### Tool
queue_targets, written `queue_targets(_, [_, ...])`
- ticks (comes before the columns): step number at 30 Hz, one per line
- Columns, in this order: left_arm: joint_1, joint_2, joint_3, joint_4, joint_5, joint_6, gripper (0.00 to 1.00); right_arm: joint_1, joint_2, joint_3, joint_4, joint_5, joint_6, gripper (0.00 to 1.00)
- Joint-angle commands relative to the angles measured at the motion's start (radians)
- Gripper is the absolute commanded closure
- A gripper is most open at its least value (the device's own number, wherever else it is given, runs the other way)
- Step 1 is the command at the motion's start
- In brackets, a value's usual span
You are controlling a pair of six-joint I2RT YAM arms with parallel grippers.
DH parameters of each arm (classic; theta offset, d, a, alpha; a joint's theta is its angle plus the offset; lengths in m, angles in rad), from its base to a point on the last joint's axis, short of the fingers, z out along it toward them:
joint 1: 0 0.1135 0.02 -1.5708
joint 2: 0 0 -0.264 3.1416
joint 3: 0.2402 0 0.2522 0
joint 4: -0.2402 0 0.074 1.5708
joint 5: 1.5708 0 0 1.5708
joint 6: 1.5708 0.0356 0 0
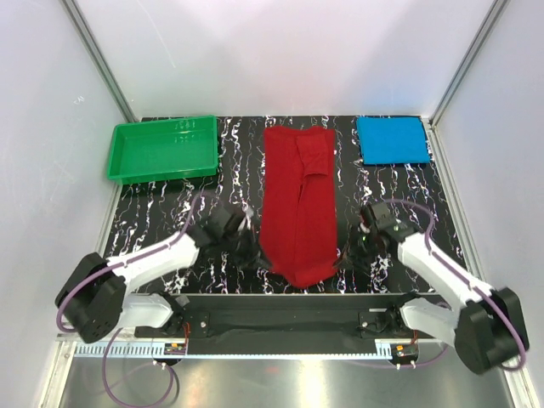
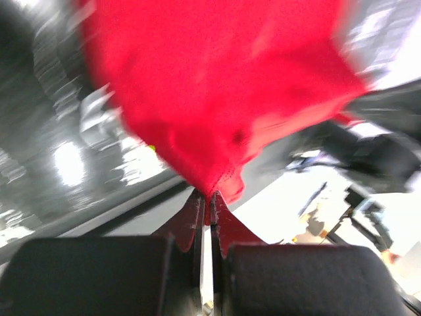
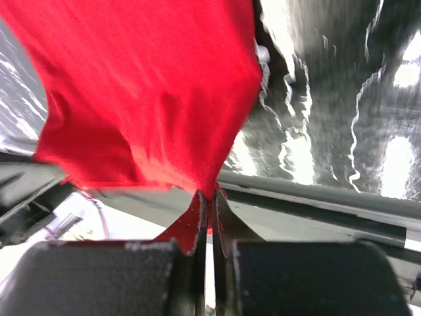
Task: Fold and stack the t-shirts
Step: Fold the tshirt
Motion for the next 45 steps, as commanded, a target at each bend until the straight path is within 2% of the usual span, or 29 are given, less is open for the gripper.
queue_targets(1, [0.073,0.060,0.163,-0.007,-0.005,0.029,1.00,-0.086,0.108,0.143,-0.010,-0.028,-0.098,1.00])
queue_targets(5, [0.196,0.201,0.371,-0.024,0.030,0.110,1.00,-0.208,0.283,0.291,0.013,-0.068,-0.183,1.00])
queue_targets(6, [0.237,0.244,0.408,-0.027,0.061,0.124,1.00,-0.229,0.363,0.374,0.006,-0.073,-0.215,1.00])
queue_targets(10, [0.302,0.434,0.624,-0.059,0.121,0.177,1.00,-0.267,0.556,0.575,-0.023,-0.096,-0.252,1.00])
queue_targets(13, [0.334,0.551,0.723,-0.065,0.149,0.188,1.00,-0.281,0.694,0.724,-0.060,-0.111,-0.274,1.00])
queue_targets(17, [0.368,0.634,0.768,-0.041,0.159,0.171,1.00,-0.303,0.835,0.897,-0.096,-0.129,-0.292,1.00])
queue_targets(23, [0.395,0.685,0.784,-0.003,0.167,0.145,1.00,-0.321,0.970,1.051,-0.122,-0.163,-0.309,1.00])
queue_targets(45, [0.429,0.867,0.950,0.034,0.210,0.108,1.00,-0.354,1.148,1.237,-0.125,-0.232,-0.301,0.98])
